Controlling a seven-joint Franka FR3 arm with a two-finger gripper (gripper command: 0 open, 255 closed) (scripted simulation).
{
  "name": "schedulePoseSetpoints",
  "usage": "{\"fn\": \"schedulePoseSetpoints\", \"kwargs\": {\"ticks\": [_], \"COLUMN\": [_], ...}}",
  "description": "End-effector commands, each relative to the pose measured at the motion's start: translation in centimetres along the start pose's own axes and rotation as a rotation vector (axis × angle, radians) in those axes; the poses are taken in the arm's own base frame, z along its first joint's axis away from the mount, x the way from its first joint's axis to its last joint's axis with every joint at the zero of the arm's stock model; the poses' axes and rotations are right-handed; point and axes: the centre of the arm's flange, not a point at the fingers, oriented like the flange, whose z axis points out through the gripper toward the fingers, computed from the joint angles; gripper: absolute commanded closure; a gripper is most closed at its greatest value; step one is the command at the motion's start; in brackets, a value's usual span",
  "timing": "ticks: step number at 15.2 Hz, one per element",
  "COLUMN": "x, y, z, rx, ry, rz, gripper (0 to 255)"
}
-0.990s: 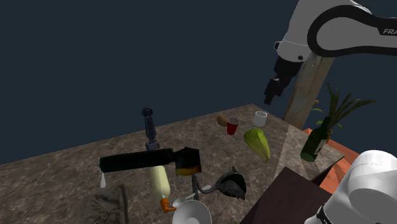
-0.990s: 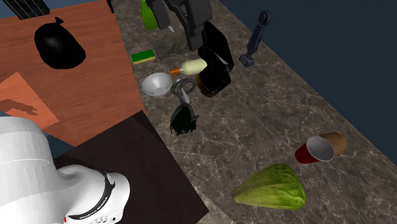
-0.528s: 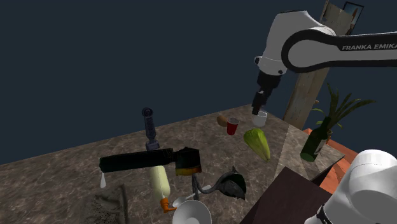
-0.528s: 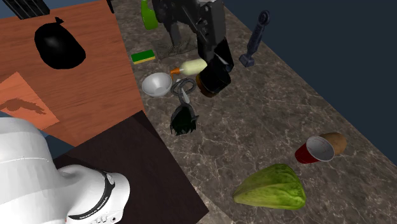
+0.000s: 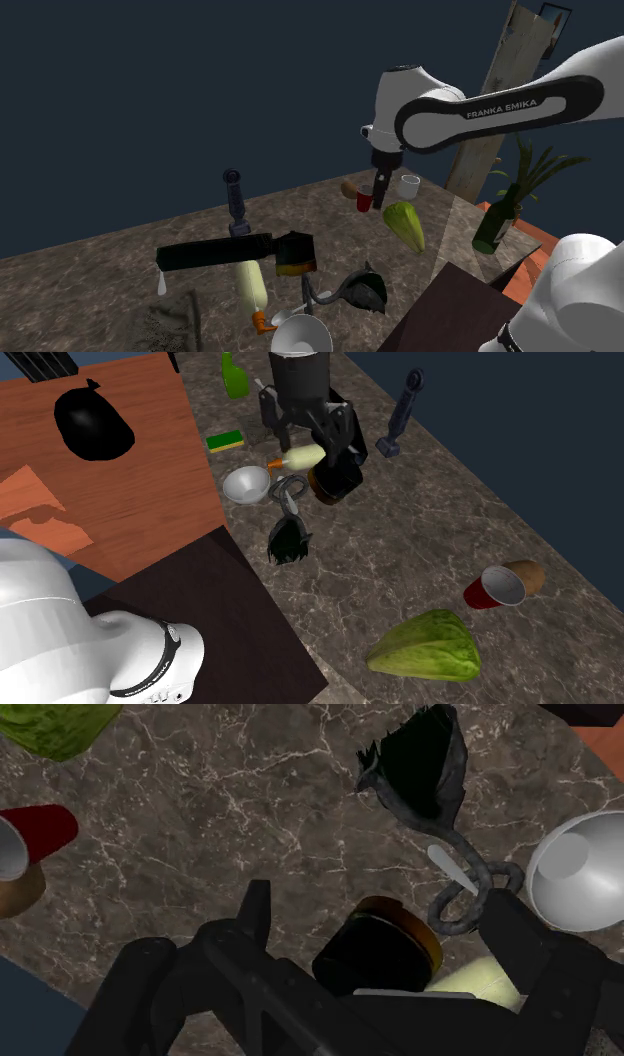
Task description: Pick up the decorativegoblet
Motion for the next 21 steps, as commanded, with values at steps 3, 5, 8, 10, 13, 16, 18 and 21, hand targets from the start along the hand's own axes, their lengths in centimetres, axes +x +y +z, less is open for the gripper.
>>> {"fn": "schedulePoseSetpoints", "kwargs": {"ticks": [3, 5, 8, 10, 13, 16, 18, 21], "x": [3.2, 4.5, 6.2, 7.2, 8.5, 9.5, 10.0, 10.4], "y": [-1.7, -2.7, -4.3, -5.5, -7.4, -9.5, -10.9, -13.1], "z": [4.4, 6.6, 10.0, 12.3, 15.8, 19.3, 21.6, 25.1], "rx": [0.011, 0.016, 0.024, 0.03, 0.038, 0.046, 0.051, 0.059], "ry": [-0.041, -0.062, -0.094, -0.115, -0.147, -0.178, -0.199, -0.231], "rz": [-0.128, -0.19, -0.284, -0.347, -0.44, -0.534, -0.597, -0.691], "gripper": [0, 0, 0, 0, 0, 0, 0, 0]}}
